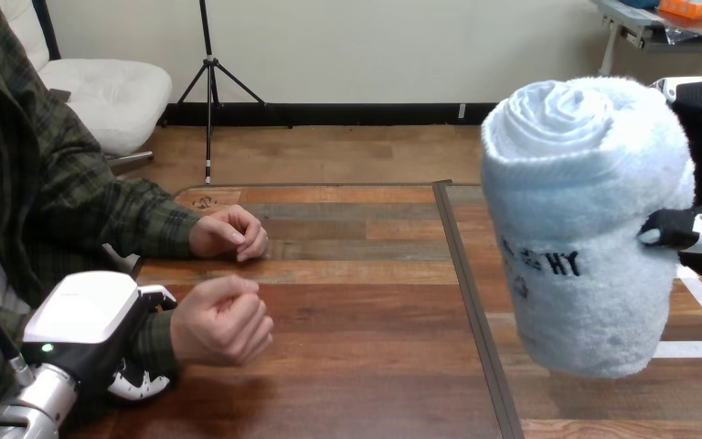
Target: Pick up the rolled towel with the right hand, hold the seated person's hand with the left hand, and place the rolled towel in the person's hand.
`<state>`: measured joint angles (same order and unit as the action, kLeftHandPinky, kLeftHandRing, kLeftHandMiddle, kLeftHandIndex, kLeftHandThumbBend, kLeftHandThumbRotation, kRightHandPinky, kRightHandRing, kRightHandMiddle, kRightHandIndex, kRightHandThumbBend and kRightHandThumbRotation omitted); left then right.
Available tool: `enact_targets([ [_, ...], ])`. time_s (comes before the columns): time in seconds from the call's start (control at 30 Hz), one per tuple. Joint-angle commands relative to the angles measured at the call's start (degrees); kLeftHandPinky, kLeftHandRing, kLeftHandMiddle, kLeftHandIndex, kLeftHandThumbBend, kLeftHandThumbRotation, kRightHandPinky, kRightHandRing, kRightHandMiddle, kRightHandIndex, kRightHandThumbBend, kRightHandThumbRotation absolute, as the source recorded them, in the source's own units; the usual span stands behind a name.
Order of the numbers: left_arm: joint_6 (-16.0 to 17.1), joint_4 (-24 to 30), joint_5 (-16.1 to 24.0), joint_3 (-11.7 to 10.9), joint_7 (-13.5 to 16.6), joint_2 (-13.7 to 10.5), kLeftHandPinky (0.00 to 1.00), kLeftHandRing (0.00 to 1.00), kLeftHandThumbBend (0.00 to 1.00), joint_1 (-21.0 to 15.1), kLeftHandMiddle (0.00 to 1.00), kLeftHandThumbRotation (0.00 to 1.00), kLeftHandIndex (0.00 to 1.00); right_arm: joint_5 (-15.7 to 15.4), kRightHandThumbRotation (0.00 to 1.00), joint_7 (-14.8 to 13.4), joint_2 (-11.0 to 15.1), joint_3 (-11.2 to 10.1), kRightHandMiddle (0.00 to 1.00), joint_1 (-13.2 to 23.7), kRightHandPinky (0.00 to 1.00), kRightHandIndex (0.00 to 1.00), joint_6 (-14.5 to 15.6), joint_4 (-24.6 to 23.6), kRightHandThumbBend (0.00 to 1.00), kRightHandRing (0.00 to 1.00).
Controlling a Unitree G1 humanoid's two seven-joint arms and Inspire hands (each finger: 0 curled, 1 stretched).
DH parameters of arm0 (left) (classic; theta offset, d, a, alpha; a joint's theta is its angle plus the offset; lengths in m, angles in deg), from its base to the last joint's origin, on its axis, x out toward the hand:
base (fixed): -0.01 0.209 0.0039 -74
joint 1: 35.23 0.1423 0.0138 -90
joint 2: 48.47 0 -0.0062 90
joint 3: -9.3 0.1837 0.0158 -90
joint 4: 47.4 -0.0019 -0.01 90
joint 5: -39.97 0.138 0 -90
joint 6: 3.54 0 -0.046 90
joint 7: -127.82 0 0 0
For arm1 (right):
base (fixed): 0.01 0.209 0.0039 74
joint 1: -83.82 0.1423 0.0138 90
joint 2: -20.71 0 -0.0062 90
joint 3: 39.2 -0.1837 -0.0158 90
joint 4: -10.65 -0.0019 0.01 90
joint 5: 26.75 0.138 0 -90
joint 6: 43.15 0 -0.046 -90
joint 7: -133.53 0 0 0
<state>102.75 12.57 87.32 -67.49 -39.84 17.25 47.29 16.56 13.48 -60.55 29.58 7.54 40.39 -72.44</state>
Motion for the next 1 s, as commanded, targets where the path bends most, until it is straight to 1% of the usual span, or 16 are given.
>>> enact_targets([
  [0.0,-0.65,-2.34,-0.69,1.98,-1.41,1.32,0.53,0.61,1.00,-1.18,0.68,0.23,0.70,2.50,0.00,-0.62,0.73,-1.59,0.25,2.92,0.13,0.28,1.55,-2.17,0.74,0.20],
  [0.1,-1.03,-1.78,-0.87,1.98,-2.02,1.40,0.55,0.64,1.00,-1.09,0.71,0.28,0.72,2.59,0.00,-0.73,0.73,-1.74,0.25,2.89,0.13,0.29,1.80,-2.38,0.75,0.20],
  [0.13,-1.27,-2.25,-1.15,2.07,-2.43,1.67,0.60,0.70,1.00,-1.30,0.76,0.34,0.77,2.66,0.00,-0.78,0.82,-1.84,0.25,2.90,0.13,0.29,2.06,-2.52,0.74,0.20],
  [0.2,-1.54,-3.00,-1.50,2.23,-2.87,2.02,0.63,0.72,1.00,-1.65,0.77,0.35,0.79,2.74,0.00,-0.78,0.96,-1.97,0.25,2.94,0.13,0.29,2.41,-2.59,0.74,0.20],
  [0.43,-2.46,-2.51,-2.82,2.13,-4.06,2.62,0.70,0.78,1.00,-1.50,0.82,0.38,0.85,2.49,0.00,-0.94,1.18,-2.29,0.25,3.11,0.13,0.29,2.58,-2.68,0.73,0.19],
  [0.63,-2.59,-2.49,-4.90,1.49,-4.55,3.42,0.72,0.79,1.00,-1.25,0.83,0.37,0.86,2.56,0.00,-0.77,1.31,-2.61,0.25,3.25,0.13,0.29,3.12,-2.40,0.73,0.19],
  [0.67,-2.47,-2.57,-5.30,1.38,-4.44,3.56,0.71,0.77,1.00,-1.21,0.82,0.33,0.85,2.58,0.00,-0.64,1.32,-2.66,0.25,3.30,0.13,0.29,3.18,-2.30,0.73,0.19],
  [0.7,-2.39,-2.62,-5.61,1.33,-4.36,3.63,0.71,0.77,1.00,-1.19,0.81,0.32,0.85,2.59,0.00,-0.55,1.32,-2.70,0.25,3.34,0.13,0.29,3.22,-2.24,0.73,0.19],
  [0.87,-2.25,-3.41,-6.16,1.31,-2.21,4.15,0.67,0.73,1.00,-1.09,0.78,0.25,0.81,2.27,0.00,-0.60,1.13,-2.87,0.25,3.47,0.13,0.29,2.86,-2.17,0.73,0.20],
  [0.97,-2.12,-3.66,-6.76,1.24,-1.60,4.40,0.65,0.70,1.00,-0.99,0.76,0.21,0.78,2.30,0.00,-0.33,1.09,-2.92,0.25,3.61,0.13,0.29,2.75,-1.96,0.73,0.20],
])
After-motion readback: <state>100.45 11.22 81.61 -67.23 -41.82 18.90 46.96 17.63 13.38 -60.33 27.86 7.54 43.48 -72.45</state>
